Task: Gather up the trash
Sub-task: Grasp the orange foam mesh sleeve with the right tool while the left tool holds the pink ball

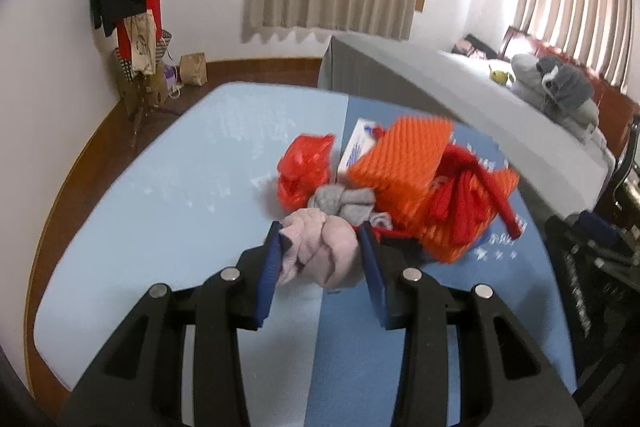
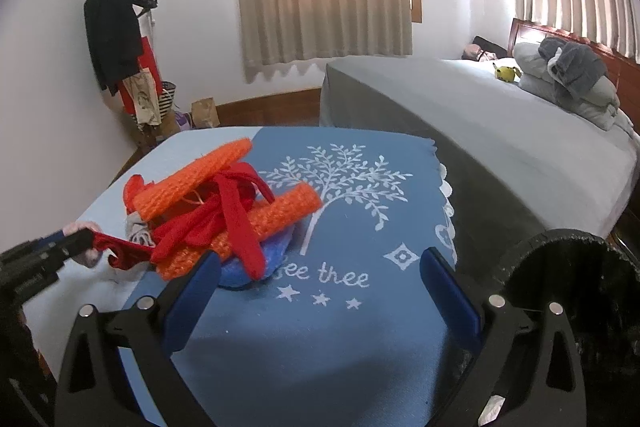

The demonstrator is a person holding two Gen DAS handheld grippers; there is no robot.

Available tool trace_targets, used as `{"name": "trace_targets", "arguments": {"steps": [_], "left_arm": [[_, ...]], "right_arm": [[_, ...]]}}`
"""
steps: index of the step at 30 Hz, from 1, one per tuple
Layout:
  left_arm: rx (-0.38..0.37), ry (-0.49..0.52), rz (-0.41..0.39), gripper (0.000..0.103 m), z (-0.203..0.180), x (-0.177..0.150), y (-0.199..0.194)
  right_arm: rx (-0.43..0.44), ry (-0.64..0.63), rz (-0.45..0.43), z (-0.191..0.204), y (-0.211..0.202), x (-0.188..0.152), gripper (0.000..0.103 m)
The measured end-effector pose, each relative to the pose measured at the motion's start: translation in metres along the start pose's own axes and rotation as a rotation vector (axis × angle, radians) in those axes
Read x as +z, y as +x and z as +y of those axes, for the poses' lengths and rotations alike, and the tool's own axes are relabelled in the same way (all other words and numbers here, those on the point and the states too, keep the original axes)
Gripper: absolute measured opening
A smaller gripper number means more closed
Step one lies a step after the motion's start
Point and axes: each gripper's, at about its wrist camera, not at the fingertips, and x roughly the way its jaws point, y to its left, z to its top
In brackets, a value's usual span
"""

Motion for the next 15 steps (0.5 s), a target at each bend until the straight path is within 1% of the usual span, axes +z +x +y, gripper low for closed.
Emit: {"name": "trace_targets", "arguments": {"steps": [4, 6, 9, 15], "left_arm": [[-0.003, 0.014, -0.056, 0.037, -0.008, 0.009, -0.017], [-0.013, 0.019, -0.071, 0.037, -0.011, 0.013, -0.022], [-0.013, 0.028, -0.074, 0.037, -0.013, 0.015, -0.022], [-0.004, 0.017, -0.072, 0.037, -0.011, 0.019, -0.014]], "right_arm": [[0.006, 0.007, -0.016, 0.001, -0.002, 0.007, 0.098], [0.01, 0.007, -0.023, 0.002, -0.003, 0.01, 0.098], [0.016, 0.004, -0.026, 0.006, -0.002, 0.014, 0.098], [0.04, 0.001, -0.031, 0.013, 0.002, 0.022, 0.097]]}}
